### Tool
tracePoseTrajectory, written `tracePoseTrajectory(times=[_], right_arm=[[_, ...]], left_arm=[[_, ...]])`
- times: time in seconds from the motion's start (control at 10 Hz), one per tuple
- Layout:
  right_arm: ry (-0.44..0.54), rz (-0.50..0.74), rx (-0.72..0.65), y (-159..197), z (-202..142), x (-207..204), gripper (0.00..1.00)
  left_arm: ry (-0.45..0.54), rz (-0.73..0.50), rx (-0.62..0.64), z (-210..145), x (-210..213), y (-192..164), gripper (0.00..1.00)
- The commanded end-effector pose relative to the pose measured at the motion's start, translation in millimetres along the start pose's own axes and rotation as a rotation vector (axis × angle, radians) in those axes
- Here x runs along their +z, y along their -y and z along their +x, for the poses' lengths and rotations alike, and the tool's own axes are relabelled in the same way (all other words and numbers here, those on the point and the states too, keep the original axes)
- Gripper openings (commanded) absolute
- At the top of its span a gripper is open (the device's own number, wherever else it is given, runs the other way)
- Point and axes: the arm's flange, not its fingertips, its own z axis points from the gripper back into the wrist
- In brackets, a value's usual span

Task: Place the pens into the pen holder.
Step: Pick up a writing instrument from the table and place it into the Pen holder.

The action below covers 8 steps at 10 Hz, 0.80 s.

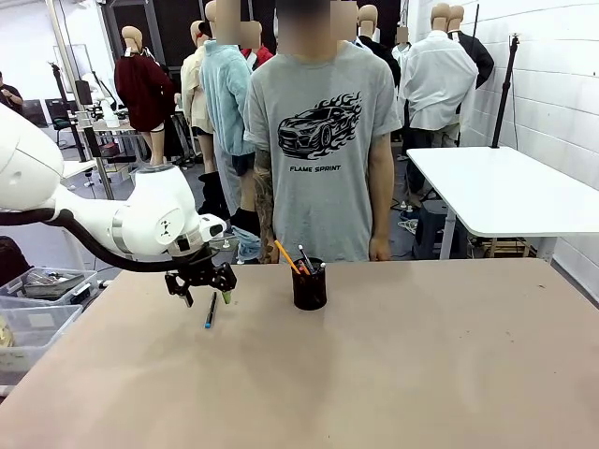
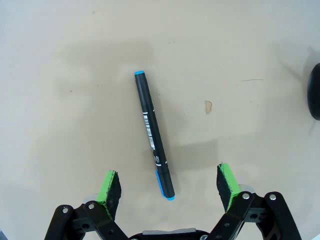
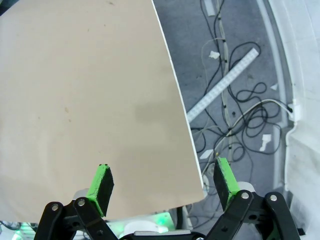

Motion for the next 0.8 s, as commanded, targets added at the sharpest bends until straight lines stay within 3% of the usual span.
tracePoseTrajectory(times=[0.0, 0.2, 0.7], right_arm=[[0.002, -0.015, -0.002, -1.2, -2.4, -1.2, 1.0], [0.002, -0.015, -0.002, -1.2, -2.4, -1.2, 1.0], [0.002, -0.015, -0.002, -1.2, -2.4, -1.2, 1.0]], left_arm=[[-0.019, 0.004, -0.013, 10.7, -7.5, -3.7, 1.0], [-0.063, 0.003, -0.008, 11.4, -14.7, -7.2, 0.97], [-0.018, 0.063, -0.032, 25.7, -27.0, -11.2, 0.0]])
